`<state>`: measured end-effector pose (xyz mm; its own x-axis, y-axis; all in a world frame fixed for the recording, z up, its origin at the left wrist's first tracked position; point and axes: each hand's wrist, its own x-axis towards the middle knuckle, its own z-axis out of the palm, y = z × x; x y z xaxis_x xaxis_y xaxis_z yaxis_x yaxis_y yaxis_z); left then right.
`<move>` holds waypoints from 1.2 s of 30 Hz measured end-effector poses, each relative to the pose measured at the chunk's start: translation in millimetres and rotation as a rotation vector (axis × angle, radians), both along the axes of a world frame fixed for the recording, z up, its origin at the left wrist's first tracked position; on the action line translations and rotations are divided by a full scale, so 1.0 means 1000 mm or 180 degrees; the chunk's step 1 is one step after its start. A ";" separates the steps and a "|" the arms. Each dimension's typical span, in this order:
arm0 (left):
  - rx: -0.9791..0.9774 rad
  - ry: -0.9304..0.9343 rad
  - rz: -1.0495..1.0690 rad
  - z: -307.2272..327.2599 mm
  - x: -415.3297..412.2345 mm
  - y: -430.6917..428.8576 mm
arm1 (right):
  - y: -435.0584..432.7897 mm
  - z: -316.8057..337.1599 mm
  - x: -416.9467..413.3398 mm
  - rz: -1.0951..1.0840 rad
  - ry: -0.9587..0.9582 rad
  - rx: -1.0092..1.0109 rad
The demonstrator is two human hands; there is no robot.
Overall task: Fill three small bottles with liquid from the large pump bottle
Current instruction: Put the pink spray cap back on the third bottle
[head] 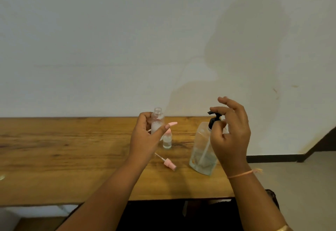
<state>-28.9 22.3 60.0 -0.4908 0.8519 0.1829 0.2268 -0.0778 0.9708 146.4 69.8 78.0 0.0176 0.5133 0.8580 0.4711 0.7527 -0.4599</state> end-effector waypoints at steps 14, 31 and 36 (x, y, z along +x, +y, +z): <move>-0.0458 -0.0339 0.0027 -0.017 -0.028 -0.014 | -0.004 -0.086 -0.071 0.0674 -0.2256 -0.1908; -0.0682 -0.0210 0.0118 -0.030 -0.060 -0.008 | -0.002 -0.083 -0.087 0.0620 -0.2385 -0.2538; -0.0782 -0.0102 0.0329 -0.035 -0.073 -0.010 | -0.013 -0.044 -0.073 0.0943 -0.1379 -0.2258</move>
<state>-102.1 12.6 25.4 -0.5797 0.8139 -0.0400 0.1902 0.1829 0.9645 73.2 57.3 34.0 -0.4538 0.8593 0.2358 0.5431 0.4766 -0.6913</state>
